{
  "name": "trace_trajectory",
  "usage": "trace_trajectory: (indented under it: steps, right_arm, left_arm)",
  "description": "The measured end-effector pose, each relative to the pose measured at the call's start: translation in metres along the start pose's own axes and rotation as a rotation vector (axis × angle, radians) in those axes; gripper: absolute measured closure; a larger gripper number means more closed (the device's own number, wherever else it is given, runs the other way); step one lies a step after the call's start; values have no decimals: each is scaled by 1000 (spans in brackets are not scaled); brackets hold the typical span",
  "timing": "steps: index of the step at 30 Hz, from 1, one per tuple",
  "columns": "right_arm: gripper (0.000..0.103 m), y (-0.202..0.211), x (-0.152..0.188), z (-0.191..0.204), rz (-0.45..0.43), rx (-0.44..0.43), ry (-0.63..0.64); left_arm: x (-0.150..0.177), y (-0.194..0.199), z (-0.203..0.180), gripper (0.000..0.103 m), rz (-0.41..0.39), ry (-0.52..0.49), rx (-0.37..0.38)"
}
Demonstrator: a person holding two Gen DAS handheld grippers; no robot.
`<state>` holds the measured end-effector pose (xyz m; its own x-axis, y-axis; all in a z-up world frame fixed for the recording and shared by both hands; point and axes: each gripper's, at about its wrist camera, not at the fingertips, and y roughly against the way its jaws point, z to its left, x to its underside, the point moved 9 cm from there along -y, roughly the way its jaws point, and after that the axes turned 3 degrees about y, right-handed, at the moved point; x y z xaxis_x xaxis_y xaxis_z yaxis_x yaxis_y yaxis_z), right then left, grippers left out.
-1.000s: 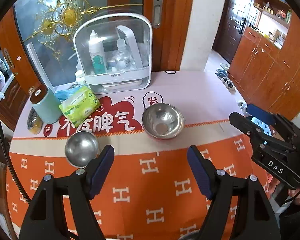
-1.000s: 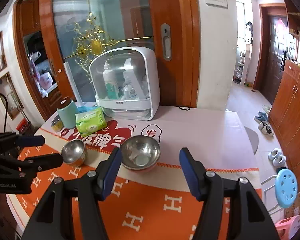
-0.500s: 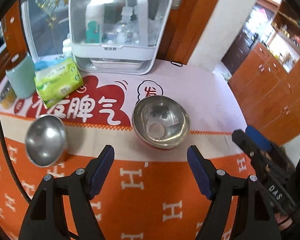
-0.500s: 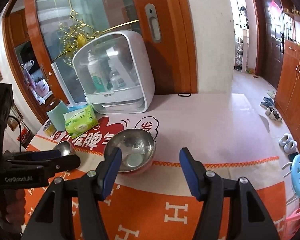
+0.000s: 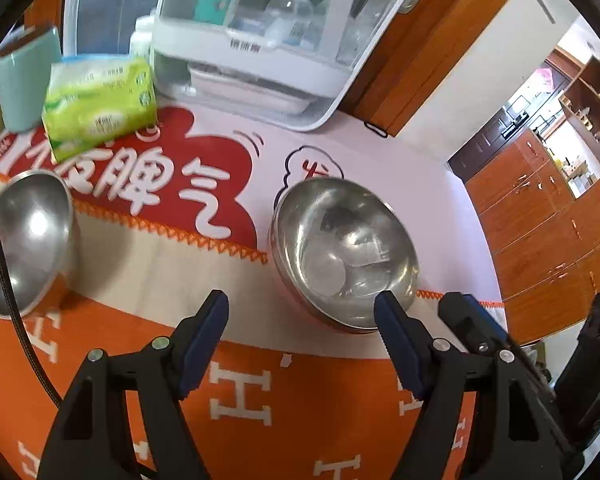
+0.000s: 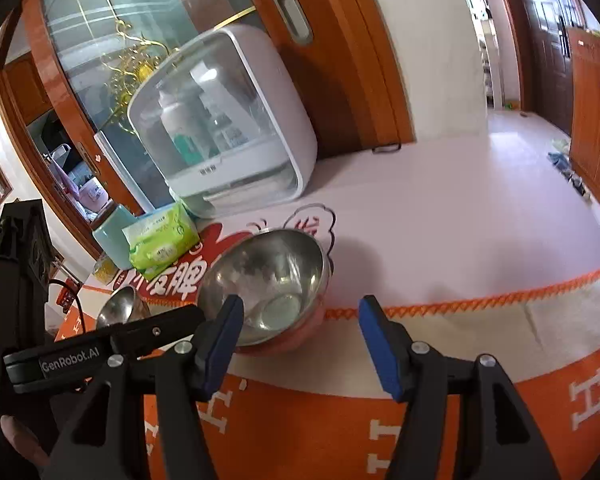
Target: Organize plates and bowls
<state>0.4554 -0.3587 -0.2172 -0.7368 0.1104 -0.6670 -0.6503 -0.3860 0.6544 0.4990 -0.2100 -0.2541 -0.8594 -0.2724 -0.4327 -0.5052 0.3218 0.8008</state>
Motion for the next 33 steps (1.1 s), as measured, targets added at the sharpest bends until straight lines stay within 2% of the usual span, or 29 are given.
trace_trajectory:
  steps: [9, 11, 17, 21, 25, 33]
  right_arm:
    - [44, -18, 15, -4, 37, -34, -34]
    - [50, -19, 17, -5, 42, -38, -42]
    - [64, -23, 24, -6, 65, -46, -64]
    - [70, -23, 29, -4, 80, -51, -60]
    - [78, -23, 37, -2, 101, -55, -61]
    - [84, -22, 45, -4, 138, -43, -71]
  left_arm:
    - [5, -24, 7, 36, 41, 14, 15]
    - [7, -27, 7, 36, 46, 17, 21]
    - [12, -35, 6, 51, 73, 15, 27]
    - [16, -36, 6, 70, 83, 37, 55]
    - [23, -36, 6, 80, 94, 62, 77]
    - [27, -38, 6, 87, 105, 77, 72]
